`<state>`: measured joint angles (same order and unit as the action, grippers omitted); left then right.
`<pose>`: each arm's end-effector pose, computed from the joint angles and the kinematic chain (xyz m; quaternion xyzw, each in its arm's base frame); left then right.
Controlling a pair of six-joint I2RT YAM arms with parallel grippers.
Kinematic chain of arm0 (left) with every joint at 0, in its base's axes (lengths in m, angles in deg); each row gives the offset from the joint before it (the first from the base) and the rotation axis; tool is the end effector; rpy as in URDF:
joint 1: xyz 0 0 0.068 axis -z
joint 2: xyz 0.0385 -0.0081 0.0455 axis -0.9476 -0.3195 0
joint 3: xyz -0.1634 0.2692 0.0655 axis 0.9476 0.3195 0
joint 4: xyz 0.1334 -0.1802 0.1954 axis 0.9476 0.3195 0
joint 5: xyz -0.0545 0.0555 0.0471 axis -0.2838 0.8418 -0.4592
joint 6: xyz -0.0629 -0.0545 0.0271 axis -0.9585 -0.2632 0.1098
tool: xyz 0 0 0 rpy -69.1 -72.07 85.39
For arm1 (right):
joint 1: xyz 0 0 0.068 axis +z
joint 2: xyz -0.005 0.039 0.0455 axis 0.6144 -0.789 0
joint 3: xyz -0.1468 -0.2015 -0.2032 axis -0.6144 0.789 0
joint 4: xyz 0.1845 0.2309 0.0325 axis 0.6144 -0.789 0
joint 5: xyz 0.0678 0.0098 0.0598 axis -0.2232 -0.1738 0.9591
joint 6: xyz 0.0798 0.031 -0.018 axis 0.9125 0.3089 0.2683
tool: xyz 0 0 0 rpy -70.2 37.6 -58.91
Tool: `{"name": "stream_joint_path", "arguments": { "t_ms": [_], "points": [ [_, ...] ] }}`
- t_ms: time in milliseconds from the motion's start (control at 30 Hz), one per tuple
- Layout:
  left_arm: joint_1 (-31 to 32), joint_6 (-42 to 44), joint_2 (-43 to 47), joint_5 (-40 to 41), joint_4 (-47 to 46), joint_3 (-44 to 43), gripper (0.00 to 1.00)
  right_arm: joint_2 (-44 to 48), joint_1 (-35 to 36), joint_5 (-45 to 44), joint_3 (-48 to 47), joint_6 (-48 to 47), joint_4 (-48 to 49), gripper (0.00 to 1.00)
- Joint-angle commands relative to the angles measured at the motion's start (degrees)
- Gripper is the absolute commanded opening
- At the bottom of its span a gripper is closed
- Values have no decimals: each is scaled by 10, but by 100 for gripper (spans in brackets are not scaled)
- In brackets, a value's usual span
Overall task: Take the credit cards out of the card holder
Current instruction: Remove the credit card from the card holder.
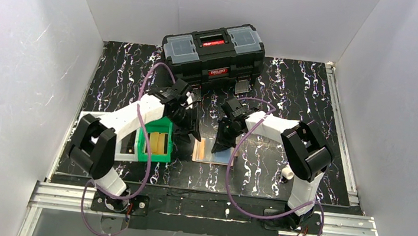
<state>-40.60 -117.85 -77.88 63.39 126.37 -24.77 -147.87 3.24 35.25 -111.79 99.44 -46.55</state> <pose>0.3070 -0.2129 0.2443 -0.0242 0.9571 -0.2702 0.1016 0.3062 0.2973 0.1344 -0.0111 0.9685 0.2428 0.0550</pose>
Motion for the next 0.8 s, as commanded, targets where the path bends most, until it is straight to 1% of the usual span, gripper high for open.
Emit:
{"name": "stream_joint_path", "arguments": {
  "t_ms": [0,267,400,533,767],
  "points": [
    [22,10,-38,-16,-18,-20,43,-12,1,32,34,-3,24,1],
    [37,21,-111,-46,-65,-25,37,-12,-9,43,41,-5,30,1],
    [38,31,-136,-47,-67,-33,35,-12,-12,44,44,-6,31,1],
    [39,32,-156,-52,-74,-32,31,-9,-13,45,46,-5,32,1],
    [42,27,-171,-55,-90,-23,16,1,-16,44,45,-6,30,1]
  ]
}}
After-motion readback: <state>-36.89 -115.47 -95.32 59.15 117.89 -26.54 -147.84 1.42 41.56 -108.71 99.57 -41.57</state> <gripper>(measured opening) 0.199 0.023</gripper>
